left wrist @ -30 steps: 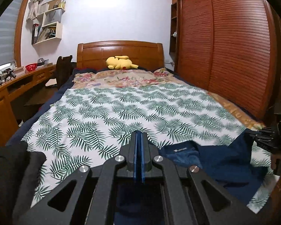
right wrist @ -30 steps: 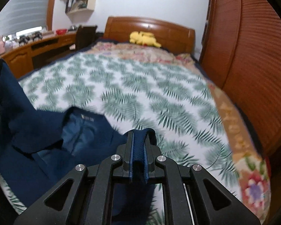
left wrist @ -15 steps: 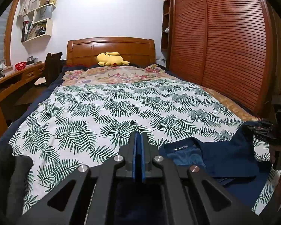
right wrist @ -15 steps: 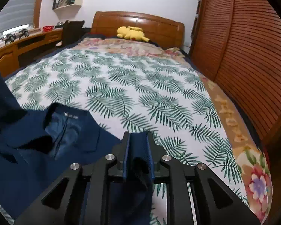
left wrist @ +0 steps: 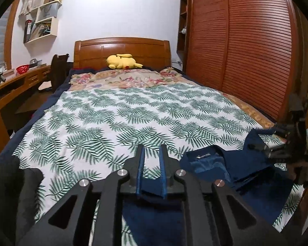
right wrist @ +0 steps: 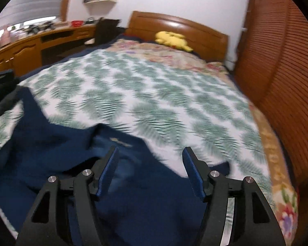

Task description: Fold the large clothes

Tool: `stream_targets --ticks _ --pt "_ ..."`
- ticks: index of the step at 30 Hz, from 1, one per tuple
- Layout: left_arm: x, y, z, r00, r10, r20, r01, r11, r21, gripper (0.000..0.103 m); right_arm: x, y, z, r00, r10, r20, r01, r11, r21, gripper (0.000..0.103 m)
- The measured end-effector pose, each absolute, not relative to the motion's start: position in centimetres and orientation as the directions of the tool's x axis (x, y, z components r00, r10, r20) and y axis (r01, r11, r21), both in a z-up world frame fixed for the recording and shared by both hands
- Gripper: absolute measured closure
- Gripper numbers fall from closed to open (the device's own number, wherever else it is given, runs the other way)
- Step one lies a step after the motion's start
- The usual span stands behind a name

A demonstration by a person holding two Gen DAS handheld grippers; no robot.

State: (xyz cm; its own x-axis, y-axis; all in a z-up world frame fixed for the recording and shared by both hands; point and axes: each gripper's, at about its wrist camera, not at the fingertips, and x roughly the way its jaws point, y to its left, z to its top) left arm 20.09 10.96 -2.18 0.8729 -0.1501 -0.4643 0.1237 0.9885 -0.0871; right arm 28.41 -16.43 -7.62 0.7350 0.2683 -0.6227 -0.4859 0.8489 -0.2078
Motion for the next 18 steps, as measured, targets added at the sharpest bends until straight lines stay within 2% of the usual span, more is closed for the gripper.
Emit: stream_targets --ticks 3,9,18 --pt "19.8 12.1 -2.4 0.876 -0.126 -0.465 0.097 0.992 -0.085 0.089 28.1 -12.6 -9.3 0.660 0.323 -0.678 -0.580 0.793 -0.187 0.038" --pt "19.5 14.9 -3.7 0.869 -0.111 -0.482 0.058 0.991 -0.123 0.088 27.5 -6.7 -11.7 0.592 0.360 -0.721 -0.672 0.715 -0.194 0.038" --pt "19.8 16.9 -5.4 0.849 -0.089 -0.520 0.016 0.990 -0.142 0.088 30.4 -2.5 -13.4 0.599 0.284 -0.749 -0.674 0.683 -0.280 0.038"
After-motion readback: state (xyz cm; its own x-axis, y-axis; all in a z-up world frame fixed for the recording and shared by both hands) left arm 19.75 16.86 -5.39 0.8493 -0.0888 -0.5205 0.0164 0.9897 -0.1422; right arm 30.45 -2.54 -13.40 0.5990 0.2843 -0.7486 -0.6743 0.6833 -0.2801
